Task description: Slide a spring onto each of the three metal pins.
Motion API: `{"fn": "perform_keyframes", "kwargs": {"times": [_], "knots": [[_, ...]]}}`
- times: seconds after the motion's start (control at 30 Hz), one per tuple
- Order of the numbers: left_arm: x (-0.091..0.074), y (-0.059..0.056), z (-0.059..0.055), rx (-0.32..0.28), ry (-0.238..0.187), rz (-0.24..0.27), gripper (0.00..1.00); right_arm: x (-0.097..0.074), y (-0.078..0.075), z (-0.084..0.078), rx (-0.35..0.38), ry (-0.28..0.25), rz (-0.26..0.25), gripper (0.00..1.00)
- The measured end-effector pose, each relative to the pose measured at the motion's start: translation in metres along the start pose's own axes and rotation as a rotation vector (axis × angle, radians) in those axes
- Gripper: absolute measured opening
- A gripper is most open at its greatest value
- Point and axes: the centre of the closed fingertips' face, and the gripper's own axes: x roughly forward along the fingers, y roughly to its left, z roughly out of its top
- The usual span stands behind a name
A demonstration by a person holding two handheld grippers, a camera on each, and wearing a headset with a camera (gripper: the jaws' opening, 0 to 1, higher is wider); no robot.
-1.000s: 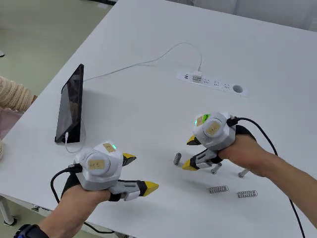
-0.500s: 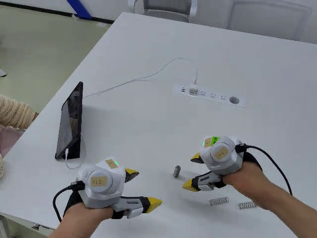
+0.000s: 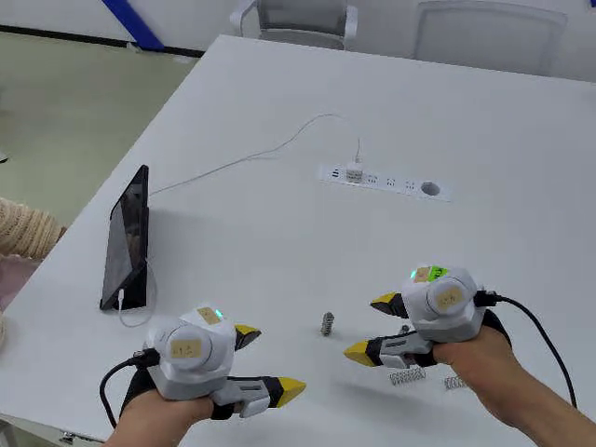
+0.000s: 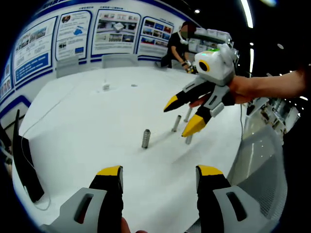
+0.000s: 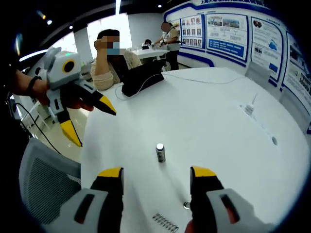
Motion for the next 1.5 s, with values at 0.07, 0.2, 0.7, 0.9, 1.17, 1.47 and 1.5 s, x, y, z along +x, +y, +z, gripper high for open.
{"fn": "perform_keyframes", "kwargs": {"times": [0.07,0.2,0.7,0.9,1.17,1.47,1.5], "knots": [[0.001,-0.001,0.000,0.001,0.001,0.000,0.62,-0.004,-0.002,-0.002,0.021,-0.012,-0.013,0.58],[0.004,-0.005,0.000,0.005,0.007,-0.006,0.62,-0.017,-0.007,-0.008,0.066,-0.039,-0.044,0.60],[0.015,-0.013,0.008,0.022,0.015,-0.022,0.63,-0.057,-0.017,-0.042,0.206,-0.096,-0.142,0.64],[0.023,-0.019,0.012,0.030,0.021,-0.034,0.63,-0.072,-0.020,-0.055,0.283,-0.131,-0.170,0.66],[0.031,-0.028,0.014,0.050,0.033,-0.058,0.63,-0.085,-0.018,-0.076,0.353,-0.149,-0.203,0.68],[0.042,-0.041,0.014,0.078,0.053,-0.094,0.63,-0.101,-0.012,-0.098,0.398,-0.143,-0.233,0.73],[0.043,-0.043,0.013,0.083,0.057,-0.098,0.63,-0.102,-0.012,-0.100,0.399,-0.138,-0.235,0.73]]}}
